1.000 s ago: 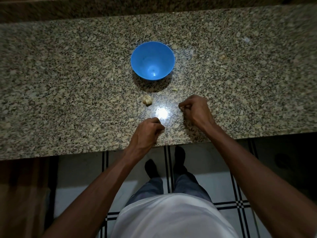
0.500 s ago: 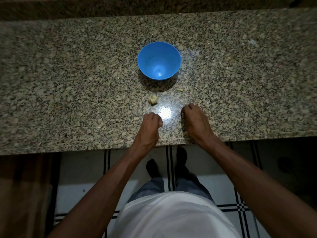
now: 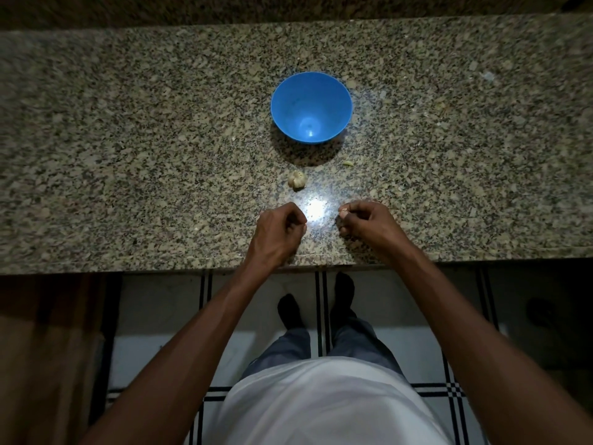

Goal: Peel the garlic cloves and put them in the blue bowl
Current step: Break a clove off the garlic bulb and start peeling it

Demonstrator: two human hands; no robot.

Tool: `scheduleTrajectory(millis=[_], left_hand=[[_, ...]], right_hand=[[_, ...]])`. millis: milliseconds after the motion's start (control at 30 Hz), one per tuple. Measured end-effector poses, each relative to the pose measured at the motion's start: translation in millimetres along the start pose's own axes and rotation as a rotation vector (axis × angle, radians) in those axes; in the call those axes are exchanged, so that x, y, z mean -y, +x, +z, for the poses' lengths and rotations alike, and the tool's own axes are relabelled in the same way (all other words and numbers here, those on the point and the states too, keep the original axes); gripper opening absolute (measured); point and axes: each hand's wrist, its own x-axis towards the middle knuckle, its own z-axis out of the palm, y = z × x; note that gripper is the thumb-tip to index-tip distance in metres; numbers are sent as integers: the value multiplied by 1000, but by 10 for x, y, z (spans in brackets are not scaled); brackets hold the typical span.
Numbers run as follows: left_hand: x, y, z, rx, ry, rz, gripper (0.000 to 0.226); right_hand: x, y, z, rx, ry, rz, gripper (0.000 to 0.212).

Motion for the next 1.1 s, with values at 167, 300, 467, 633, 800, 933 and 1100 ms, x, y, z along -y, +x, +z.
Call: scheduleTrajectory(millis=[167, 300, 467, 633, 800, 933, 1100], left_hand=[[7, 12, -2, 80, 142, 151, 16], [73, 77, 84, 190, 405, 285, 14], [-30, 2, 140, 195, 583, 334, 15], [7, 1, 224, 36, 393, 96, 32], [-6, -45, -194, -278, -444, -553, 12], [80, -225, -489, -532, -898, -697, 12], [193, -805, -824, -819, -1119, -735, 18]], right_hand=[[-49, 0, -16, 12, 62, 29, 6], [-99, 13, -32, 8, 60, 41, 6], [-84, 24, 11, -12, 70, 52, 5], [70, 18, 137, 25, 115, 61, 8], [265, 111, 377, 139, 189, 111, 11], [477, 163, 837, 319, 171, 134, 7], [658, 36, 1700, 607, 124, 136, 9]])
